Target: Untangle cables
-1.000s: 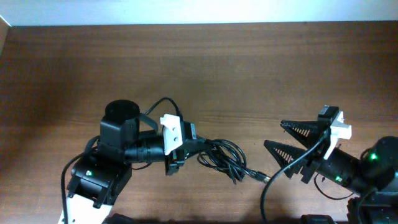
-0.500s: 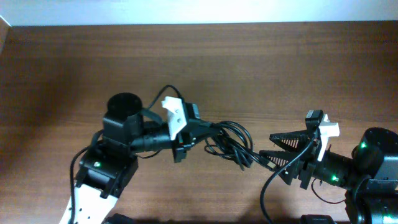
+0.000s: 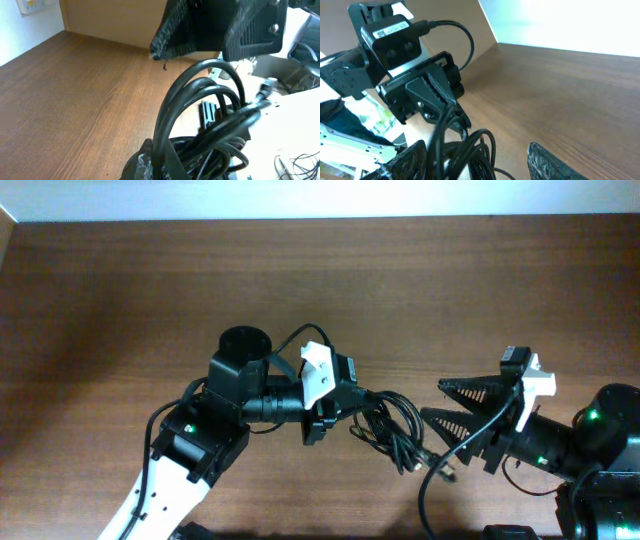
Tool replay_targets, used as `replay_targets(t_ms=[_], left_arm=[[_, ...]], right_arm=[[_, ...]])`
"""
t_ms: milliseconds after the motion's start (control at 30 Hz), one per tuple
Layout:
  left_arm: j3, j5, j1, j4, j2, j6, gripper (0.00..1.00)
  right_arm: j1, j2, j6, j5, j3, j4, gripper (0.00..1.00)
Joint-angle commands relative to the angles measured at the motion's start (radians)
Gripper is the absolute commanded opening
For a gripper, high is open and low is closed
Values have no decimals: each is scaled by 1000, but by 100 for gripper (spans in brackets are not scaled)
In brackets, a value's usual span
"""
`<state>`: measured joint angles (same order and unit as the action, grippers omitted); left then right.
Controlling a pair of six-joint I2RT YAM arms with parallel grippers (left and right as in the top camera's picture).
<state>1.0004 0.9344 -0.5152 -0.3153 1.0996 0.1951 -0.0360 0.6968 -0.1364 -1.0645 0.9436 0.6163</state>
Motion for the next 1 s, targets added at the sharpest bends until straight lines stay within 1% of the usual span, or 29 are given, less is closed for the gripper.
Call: replay_targets(t_ms=[0,33,67,167,233,333,400,433,500,533,567,600,633,667,700,733,800,833,867,900,933,967], left_arm=[[17,-3,-4,10,-2,46,0],[17,-19,-4,18,-2,46,0],[17,-17,-4,32,-2,46,0],[17,-36,-40,92,-2,46,0],[17,-79,-54,98,-2,46,0],[17,-87,-54,108,-2,46,0],[17,-87,-54,118,-2,46,0],[17,-107,-54,119,-2,31,0],[17,-267,-54,93,-2,-93,0],[17,-317,-54,89,-2,-142,0],[17,-404,-53,87,-2,-234,0],[17,-465,-53,87,-2,-296,0],[17,-557,-53,94,-2,-408,0],[17,-620,-53,105,-2,-509,0],[17,-665,-53,137,-2,-648,0],[17,-673,-53,172,-2,-730,0],[17,-673,-54,315,-2,-935,0],[17,-673,-53,380,-2,-1006,0],[17,-674,-54,431,-2,-1059,0],[17,-715,-54,464,-2,-1148,0],[17,-735,-54,464,-2,-1201,0],[17,-737,-54,465,1,-1281,0]], right_arm=[[-4,-3,-33,-78,13,-8,60],[-3,-3,-32,-146,13,-7,59],[-3,-3,-33,-163,13,-7,59],[-3,-3,-33,-163,13,39,56],[-3,-3,-33,-163,13,61,56],[-3,-3,-24,-163,13,89,51],[-3,-3,-25,-154,13,88,50],[-3,-3,-21,-118,13,87,50],[-4,-3,-25,14,13,87,51],[-4,-3,-34,55,13,87,58],[-4,-3,-39,177,13,87,66],[-4,-3,-81,269,13,87,68],[-4,-3,-148,368,13,87,72],[-4,-3,-205,413,13,87,74],[-4,-3,-302,452,13,87,81],[-4,-3,-362,451,13,77,98],[-4,-3,-496,447,13,53,99],[-4,-3,-501,445,13,52,99],[-4,-3,-537,445,13,41,99],[-4,-3,-642,444,13,30,99],[-4,-3,-732,443,13,29,99],[-4,-3,-800,415,13,22,99]])
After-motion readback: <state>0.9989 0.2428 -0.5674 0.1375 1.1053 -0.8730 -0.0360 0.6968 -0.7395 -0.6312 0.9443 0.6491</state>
